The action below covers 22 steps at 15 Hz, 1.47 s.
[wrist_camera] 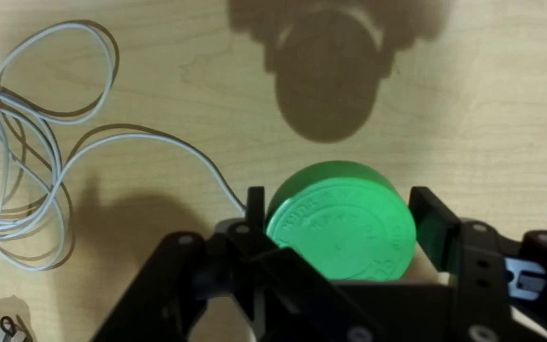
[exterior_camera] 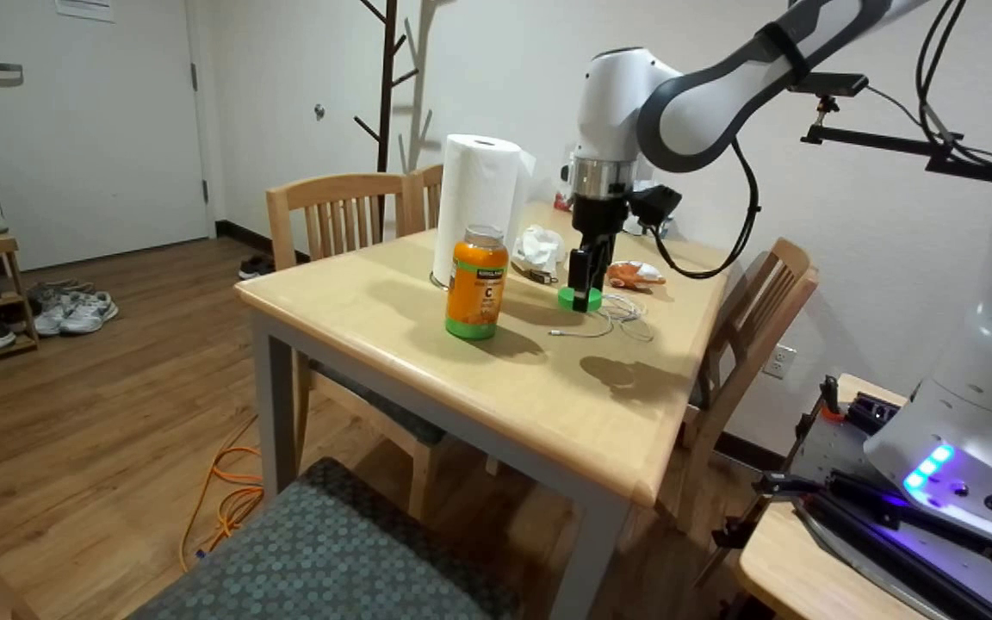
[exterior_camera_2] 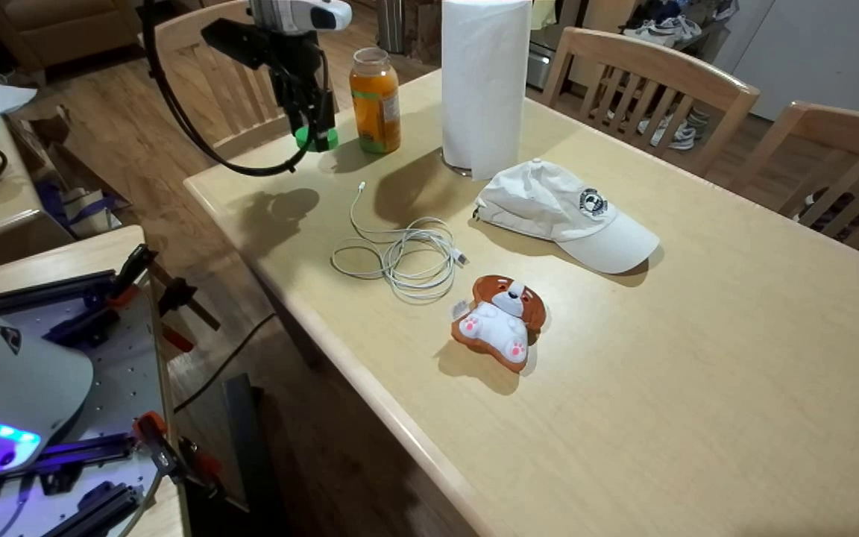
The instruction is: Take the lid off the bottle and put it on the table
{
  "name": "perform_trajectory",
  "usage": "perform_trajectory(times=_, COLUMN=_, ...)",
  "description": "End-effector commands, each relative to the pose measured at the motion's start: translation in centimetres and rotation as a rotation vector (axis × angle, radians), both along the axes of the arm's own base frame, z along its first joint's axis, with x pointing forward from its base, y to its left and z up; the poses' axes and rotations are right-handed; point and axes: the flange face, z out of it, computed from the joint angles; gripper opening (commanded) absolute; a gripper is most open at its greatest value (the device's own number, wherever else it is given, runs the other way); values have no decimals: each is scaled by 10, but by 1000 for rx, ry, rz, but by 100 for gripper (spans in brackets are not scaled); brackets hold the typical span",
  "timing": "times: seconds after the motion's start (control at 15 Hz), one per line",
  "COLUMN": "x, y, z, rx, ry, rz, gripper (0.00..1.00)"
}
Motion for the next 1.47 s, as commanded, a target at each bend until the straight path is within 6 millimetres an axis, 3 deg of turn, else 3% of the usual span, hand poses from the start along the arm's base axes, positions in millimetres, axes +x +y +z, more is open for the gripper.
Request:
perform_trajectory(times=0.0, x=6, y=6, z=-39, rx=-26, ry=5, rz=101, gripper=50)
perform_trajectory(times=0.33, x=14, y=23, z=-78, rx=-57, ry=-32, rz=225, gripper=50)
perform_trajectory(times=0.73, x=20, y=43, z=-97, rx=13, ry=-107, rz=275, gripper=50)
perform_trajectory(times=0.8, x=20, y=44, z=-97, rx=26, ry=-109, rz=269, gripper=50)
perform_trajectory(times=0.87, x=20, y=43, z=-95, rx=31, ry=-115, rz=258, gripper=94)
perform_trajectory(times=1.2, x=20, y=37, z=-75, rx=20, ry=-101, rz=138, gripper=100)
perform_trajectory(times=1.4, x=12, y=36, z=-42, rx=-54, ry=-51, rz=51, gripper=100)
